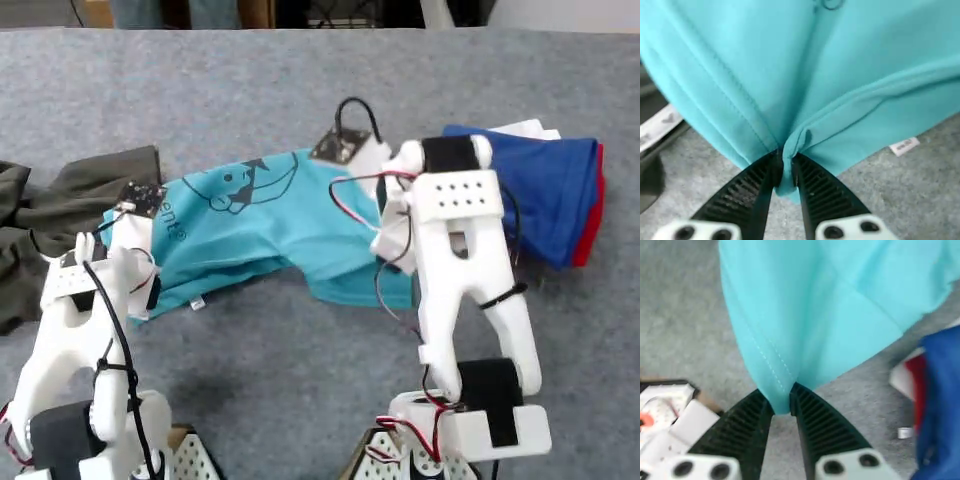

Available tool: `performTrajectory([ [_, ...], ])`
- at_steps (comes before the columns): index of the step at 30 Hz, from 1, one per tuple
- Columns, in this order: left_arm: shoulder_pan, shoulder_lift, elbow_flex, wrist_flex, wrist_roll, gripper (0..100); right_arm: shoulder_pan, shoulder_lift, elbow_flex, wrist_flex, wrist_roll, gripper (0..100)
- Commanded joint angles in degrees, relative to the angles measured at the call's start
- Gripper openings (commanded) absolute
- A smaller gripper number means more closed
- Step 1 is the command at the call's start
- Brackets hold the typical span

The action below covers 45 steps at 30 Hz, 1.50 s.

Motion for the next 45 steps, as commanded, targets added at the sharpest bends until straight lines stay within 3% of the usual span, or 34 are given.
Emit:
performTrajectory([
  [1,-1.98,-1.67,-2.15,-0.44,-0.44,3,1.23,-2.33,4.26,-3.25,0.7,1.4],
  [8,-1.63,-1.67,-1.63,1.58,-3.6,3,4.04,-2.33,9.89,-8.88,1.05,1.4],
  [13,-0.31,-1.67,-1.36,1.93,-4.04,3,3.96,-2.33,13.41,-8.79,5.1,1.5],
  [16,-0.84,-1.93,-1.63,2.02,-8.44,6,3.96,-2.33,16.04,-8.7,8.18,2.0],
  [18,-1.98,-2.37,-1.71,2.29,-9.93,13,3.96,-2.68,17.19,-8.7,8.44,8.7],
  [20,-3.03,-2.37,-3.82,5.01,-11.34,19,4.4,-2.77,17.19,-8.53,8.53,21.5],
  [24,-5.49,-2.37,-12.18,13.36,-15.12,22,3.96,-2.77,13.58,-5.54,8.88,41.7],
  [28,-9.01,-2.37,-23.78,22.07,-18.73,22,4.22,-2.33,5.05,-1.93,9.49,38.9],
  [31,-10.86,-2.37,-31.87,25.05,-21.89,21,3.96,-2.15,-1.63,-1.85,9.32,28.5],
  [35,-7.52,-1.41,-38.81,24.88,-13.27,2,1.76,2.77,-11.91,-1.85,4.84,1.4],
  [38,-2.15,1.05,-36.79,19.25,-3.6,6,-0.09,10.68,-20.62,-1.85,-1.76,7.0],
  [45,0.31,17.32,-32.84,-1.05,16.0,3,-3.43,33.45,-45.49,-2.02,-14.07,1.7],
])
